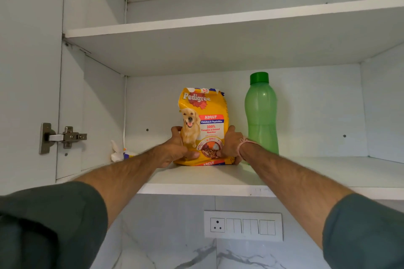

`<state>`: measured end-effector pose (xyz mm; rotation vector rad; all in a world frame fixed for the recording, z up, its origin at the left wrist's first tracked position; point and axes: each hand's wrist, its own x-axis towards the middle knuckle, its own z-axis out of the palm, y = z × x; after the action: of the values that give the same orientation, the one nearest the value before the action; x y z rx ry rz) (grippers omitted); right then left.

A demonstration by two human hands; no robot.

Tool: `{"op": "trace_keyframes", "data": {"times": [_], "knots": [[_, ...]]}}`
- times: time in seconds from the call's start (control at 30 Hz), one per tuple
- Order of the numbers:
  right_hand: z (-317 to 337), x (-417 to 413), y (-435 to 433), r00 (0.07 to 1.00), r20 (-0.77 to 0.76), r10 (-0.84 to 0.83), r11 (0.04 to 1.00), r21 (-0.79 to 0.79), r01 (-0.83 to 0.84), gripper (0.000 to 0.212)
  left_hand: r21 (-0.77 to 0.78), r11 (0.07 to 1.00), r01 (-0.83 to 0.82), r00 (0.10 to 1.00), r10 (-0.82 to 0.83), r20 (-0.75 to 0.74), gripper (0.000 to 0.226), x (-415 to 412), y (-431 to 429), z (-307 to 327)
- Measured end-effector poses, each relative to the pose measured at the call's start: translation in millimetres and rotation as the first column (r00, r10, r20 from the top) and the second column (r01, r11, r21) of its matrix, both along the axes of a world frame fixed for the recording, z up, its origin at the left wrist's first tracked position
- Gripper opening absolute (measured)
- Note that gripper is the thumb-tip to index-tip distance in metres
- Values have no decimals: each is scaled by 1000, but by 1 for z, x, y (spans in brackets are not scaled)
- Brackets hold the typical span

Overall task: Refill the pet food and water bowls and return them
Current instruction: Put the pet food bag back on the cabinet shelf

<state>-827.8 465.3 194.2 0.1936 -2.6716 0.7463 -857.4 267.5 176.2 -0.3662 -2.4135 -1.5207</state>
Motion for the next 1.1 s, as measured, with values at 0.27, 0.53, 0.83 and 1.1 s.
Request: {"op": "trace_keyframes", "data": {"times": [0.27,0.53,0.83,1.1], "knots": [[-6,-15,-2,999,-15,-32,999,-28,31,88,-36,999,-14,999,13,-44,102,-22,-5,-8],[-11,25,24,936,-339,-94,982,-187,31,49,-252,947,-199,975,165,-148,112,-6,-14,-12],[-3,27,95,976,-181,-118,832,-555,-2,114,-490,788,-373,927,341,-157,124,22,4,-19],[-8,28,91,996,-58,-61,866,-499,24,106,-479,814,-328,938,341,-63,113,50,7,-19]]}}
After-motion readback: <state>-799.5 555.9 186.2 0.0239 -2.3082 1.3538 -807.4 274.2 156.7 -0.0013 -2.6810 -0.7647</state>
